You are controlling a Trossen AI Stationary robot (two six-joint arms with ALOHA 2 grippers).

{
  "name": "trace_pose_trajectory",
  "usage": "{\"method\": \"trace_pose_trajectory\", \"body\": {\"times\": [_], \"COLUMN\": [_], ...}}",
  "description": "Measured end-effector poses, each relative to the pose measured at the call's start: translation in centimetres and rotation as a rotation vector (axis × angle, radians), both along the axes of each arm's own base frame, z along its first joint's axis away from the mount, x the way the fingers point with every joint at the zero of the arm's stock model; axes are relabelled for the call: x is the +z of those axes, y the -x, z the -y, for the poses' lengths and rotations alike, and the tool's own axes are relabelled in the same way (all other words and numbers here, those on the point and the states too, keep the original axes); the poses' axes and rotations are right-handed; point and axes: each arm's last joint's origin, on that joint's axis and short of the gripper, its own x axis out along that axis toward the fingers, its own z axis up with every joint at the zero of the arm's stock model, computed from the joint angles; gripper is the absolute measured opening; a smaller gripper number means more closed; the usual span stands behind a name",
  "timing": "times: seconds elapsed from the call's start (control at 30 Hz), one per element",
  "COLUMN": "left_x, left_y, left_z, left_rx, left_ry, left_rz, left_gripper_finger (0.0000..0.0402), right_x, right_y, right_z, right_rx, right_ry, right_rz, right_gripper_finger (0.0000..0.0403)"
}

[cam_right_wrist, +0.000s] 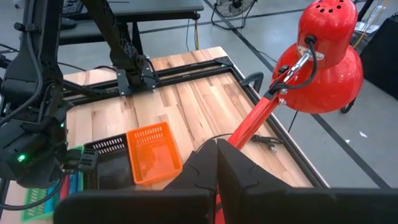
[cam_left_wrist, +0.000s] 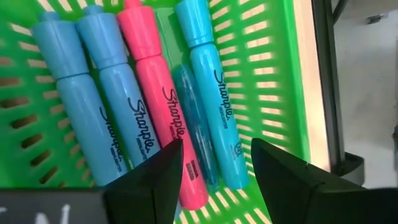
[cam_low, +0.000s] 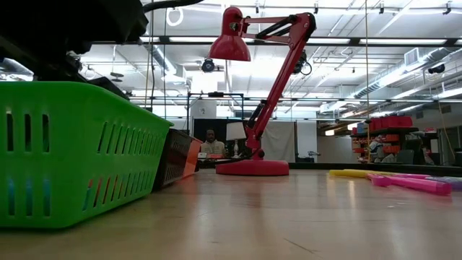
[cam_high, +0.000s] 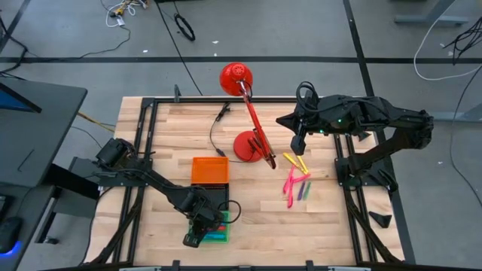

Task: Pick & Place Markers
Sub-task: Put the blue pen into the black bin

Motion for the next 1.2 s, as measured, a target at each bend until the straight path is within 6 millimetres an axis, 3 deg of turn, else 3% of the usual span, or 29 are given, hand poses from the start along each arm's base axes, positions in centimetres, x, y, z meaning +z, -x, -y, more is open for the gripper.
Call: {"method": "trace_pose_trajectory", "body": {"times": [0.9,1.2], "left_x": [-0.1,-0.4], "left_y": [0.4,1.0], "left_z": [0.4,1.5], "left_rx": [0.058,0.045], "left_ry": [-0.187,-0.264], "left_rz": [0.094,0.144], "left_gripper_finger": [0.0195,0.0195], "right_x": [-0.1,-2.0], "right_y": [0.0,-0.6], "right_z": [0.0,-0.1], "right_rx": [0.007,0.008], "right_ry": [0.014,0.019], "right_rz": [-0.016,-0.079], "right_gripper_finger": [0.0008,0.0008]}}
